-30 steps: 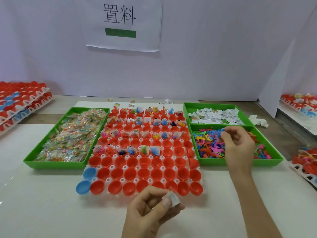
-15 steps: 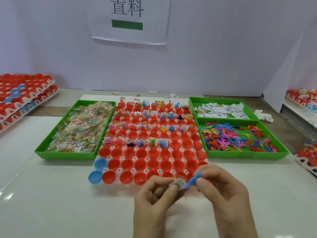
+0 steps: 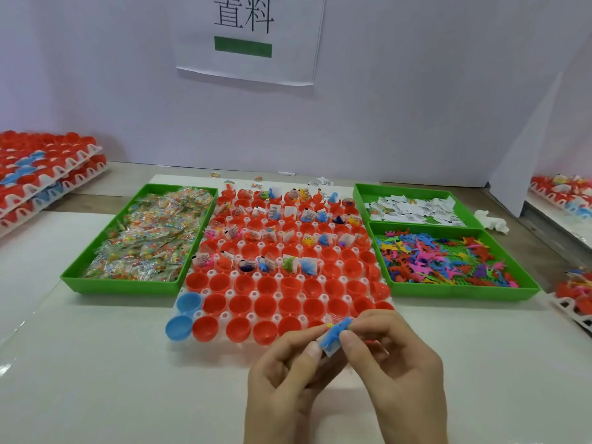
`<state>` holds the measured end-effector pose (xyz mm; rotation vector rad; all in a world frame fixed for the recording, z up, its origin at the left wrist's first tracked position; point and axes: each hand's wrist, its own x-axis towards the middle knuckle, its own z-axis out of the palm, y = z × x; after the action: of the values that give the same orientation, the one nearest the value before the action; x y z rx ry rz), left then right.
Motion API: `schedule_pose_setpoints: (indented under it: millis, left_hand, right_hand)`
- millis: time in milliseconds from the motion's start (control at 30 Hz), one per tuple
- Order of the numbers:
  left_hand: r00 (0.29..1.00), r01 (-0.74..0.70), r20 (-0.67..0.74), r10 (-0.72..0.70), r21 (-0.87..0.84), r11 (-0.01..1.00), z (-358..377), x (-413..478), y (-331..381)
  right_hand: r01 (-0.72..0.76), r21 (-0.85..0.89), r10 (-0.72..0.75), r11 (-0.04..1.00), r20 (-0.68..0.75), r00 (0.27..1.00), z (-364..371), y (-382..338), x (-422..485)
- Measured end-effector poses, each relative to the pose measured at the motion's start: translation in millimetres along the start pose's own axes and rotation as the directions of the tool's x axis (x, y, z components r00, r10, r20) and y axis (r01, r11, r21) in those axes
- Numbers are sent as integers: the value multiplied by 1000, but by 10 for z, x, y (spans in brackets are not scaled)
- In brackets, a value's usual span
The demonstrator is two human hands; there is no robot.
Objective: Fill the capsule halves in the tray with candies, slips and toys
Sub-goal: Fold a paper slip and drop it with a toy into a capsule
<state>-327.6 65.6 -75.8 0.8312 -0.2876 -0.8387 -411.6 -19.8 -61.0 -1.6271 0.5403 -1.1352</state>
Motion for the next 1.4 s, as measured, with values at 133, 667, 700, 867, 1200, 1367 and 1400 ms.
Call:
schedule_pose_setpoints:
  millis: [133,667,700,867,1200,1367,1400]
  left_hand:
    - [998,-45,-42,46,21,999,27,-35,-7]
    - [960,-242,-85,268,236,941,-2,-31,-80]
    - [964,-227,-86,253,236,945,-11,-33,-79]
    - [978,-190,-39,203,208,960,6,-37,-88]
    - [997,-66,50,58,175,982,-14,-27,-47]
    - [997,-78,40,72,167,983,-6,-18,-60]
    - [997,-76,41,70,166,983,-4,-16,-56]
  right_hand:
    - [52,-16,-52,999,-4,999,4,-14,-42]
    - [242,-349,-106,905,367,924,-259,-256,181]
    - [239,-348,-89,906,396,914,-265,-284,228]
    - [268,-341,-156,901,321,934,-368,-339,778]
    - [337,-624,11,705,485,875,-149,81,1431]
    - [361,-648,23,671,504,863,-103,176,1431]
    - [367,-642,22,673,513,858,-95,196,1433]
